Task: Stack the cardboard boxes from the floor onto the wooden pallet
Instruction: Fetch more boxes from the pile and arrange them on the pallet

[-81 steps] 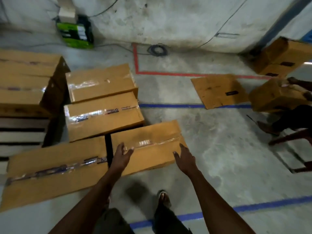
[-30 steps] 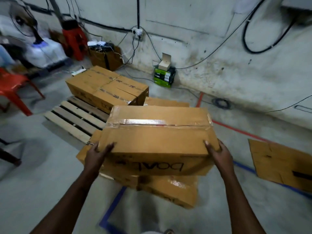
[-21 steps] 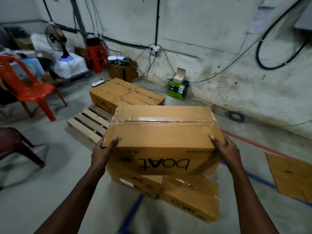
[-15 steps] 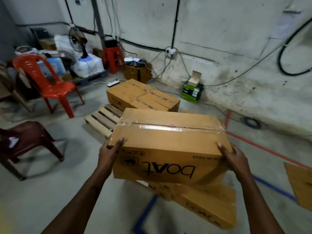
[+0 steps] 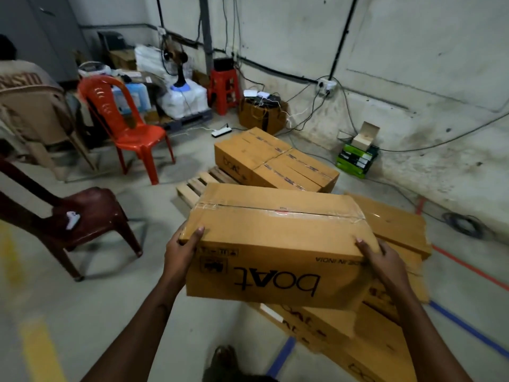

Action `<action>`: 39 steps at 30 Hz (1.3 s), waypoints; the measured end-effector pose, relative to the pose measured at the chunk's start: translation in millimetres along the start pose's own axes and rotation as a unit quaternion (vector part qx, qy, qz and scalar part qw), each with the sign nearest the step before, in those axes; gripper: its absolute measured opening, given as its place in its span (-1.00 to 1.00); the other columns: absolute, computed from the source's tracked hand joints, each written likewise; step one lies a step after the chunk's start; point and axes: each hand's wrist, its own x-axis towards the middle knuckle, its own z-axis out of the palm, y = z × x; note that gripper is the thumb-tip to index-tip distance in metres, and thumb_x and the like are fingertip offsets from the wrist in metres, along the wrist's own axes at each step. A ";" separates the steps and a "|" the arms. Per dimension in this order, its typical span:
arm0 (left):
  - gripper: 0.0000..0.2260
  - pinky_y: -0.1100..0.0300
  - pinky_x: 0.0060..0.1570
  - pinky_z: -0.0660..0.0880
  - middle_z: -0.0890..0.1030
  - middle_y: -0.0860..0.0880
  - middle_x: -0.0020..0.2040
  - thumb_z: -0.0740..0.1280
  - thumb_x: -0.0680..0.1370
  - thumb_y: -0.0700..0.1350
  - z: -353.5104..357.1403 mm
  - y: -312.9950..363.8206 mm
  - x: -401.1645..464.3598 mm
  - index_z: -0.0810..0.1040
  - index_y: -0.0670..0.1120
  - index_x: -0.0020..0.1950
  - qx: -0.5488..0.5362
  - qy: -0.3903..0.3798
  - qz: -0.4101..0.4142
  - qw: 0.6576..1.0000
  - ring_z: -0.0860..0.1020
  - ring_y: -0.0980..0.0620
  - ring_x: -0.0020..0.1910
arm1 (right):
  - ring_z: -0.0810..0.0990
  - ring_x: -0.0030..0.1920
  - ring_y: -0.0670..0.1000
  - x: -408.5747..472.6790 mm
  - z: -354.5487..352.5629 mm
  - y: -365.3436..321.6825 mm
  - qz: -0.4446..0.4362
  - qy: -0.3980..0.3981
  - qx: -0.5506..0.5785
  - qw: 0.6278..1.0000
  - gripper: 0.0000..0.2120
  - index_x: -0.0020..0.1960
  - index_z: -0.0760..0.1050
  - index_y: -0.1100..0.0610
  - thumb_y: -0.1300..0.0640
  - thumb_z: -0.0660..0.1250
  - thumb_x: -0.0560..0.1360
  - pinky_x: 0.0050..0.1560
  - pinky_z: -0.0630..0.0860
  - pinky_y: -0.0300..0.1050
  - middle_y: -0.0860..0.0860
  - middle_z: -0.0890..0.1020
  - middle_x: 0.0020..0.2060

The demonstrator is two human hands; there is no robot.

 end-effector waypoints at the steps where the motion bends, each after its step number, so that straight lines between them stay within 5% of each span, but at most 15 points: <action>1: -0.30 -0.16 0.29 0.56 0.63 0.04 0.32 0.49 0.43 0.37 -10.3 1.4 18.7 0.46 0.19 0.52 -0.001 0.002 0.000 1.000 0.59 -0.04 0.27 | 0.56 0.19 0.17 7.5 16.0 -15.8 -0.008 -0.004 0.006 1.000 -0.15 0.62 0.35 0.00 -0.46 0.36 0.50 0.05 0.66 0.26 0.19 0.54 0.41; 8: -0.37 0.03 0.08 0.62 0.67 0.04 0.25 0.53 0.47 0.25 -98.7 27.1 147.0 0.52 0.09 0.49 -0.020 0.029 -0.026 0.999 0.64 -0.02 0.22 | 0.56 0.19 0.18 67.5 140.7 -122.2 -0.036 -0.037 0.019 0.998 -0.11 0.57 0.41 0.01 -0.52 0.35 0.44 0.02 0.66 0.24 0.19 0.57 0.36; 10: -0.28 -0.05 0.17 0.62 0.67 0.03 0.27 0.55 0.40 0.32 -126.6 35.8 183.4 0.53 0.09 0.49 -0.015 0.042 -0.028 0.999 0.65 -0.04 0.24 | 0.54 0.17 0.13 77.5 173.5 -160.6 -0.043 -0.055 0.023 0.997 -0.13 0.59 0.39 0.03 -0.48 0.37 0.47 -0.02 0.62 0.11 0.20 0.56 0.38; 15: -0.39 -0.01 0.21 0.60 0.67 0.04 0.30 0.53 0.50 0.23 -184.3 53.0 279.6 0.51 0.10 0.51 -0.023 0.036 -0.014 0.999 0.64 0.00 0.27 | 0.59 0.26 0.15 108.5 253.1 -230.1 -0.035 -0.084 0.049 0.995 -0.01 0.60 0.36 -0.07 -0.63 0.30 0.35 0.15 0.66 0.28 0.10 0.57 0.38; 22: -0.27 -0.26 0.20 0.59 0.64 0.03 0.32 0.51 0.38 0.43 -241.5 62.3 439.8 0.49 0.20 0.49 0.002 0.002 -0.026 1.000 0.61 -0.11 0.27 | 0.55 0.30 0.16 152.5 367.8 -302.6 0.010 -0.063 0.082 0.995 0.08 0.64 0.33 -0.02 -0.64 0.33 0.31 0.16 0.66 0.29 0.12 0.52 0.46; 27: -0.24 -0.19 0.28 0.54 0.61 0.00 0.34 0.48 0.39 0.39 -260.7 89.8 546.6 0.46 0.15 0.54 0.019 -0.052 -0.014 0.998 0.57 -0.09 0.30 | 0.50 0.41 0.24 172.4 430.8 -348.4 0.070 -0.017 0.092 0.993 0.19 0.65 0.32 0.01 -0.68 0.32 0.22 0.23 0.61 0.29 0.14 0.47 0.51; 31: -0.31 -0.11 0.27 0.55 0.61 0.03 0.34 0.51 0.44 0.30 -264.7 112.5 620.8 0.48 0.14 0.53 0.021 -0.090 -0.008 0.996 0.57 -0.03 0.29 | 0.46 0.45 0.30 180.8 464.3 -394.1 0.105 0.004 0.106 0.989 -0.02 0.66 0.29 0.06 -0.46 0.40 0.43 0.00 0.59 0.10 0.19 0.42 0.54; 34: -0.52 0.01 0.16 0.56 0.63 0.08 0.25 0.51 0.53 0.16 -259.3 123.9 670.0 0.53 0.16 0.42 0.005 -0.121 -0.016 0.993 0.59 0.03 0.24 | 0.43 0.47 0.29 190.6 483.3 -416.6 0.135 0.030 0.118 0.983 -0.03 0.67 0.27 0.08 -0.42 0.40 0.44 0.21 0.56 0.20 0.20 0.39 0.56; 39: -0.59 0.03 0.06 0.55 0.61 0.08 0.23 0.49 0.56 0.04 -242.7 125.5 747.9 0.51 0.16 0.39 -0.006 -0.148 -0.040 0.988 0.57 0.03 0.22 | 0.49 0.27 0.18 221.1 520.1 -443.7 0.139 0.049 0.142 0.979 0.01 0.66 0.28 0.09 -0.45 0.42 0.40 0.05 0.56 0.10 0.18 0.46 0.45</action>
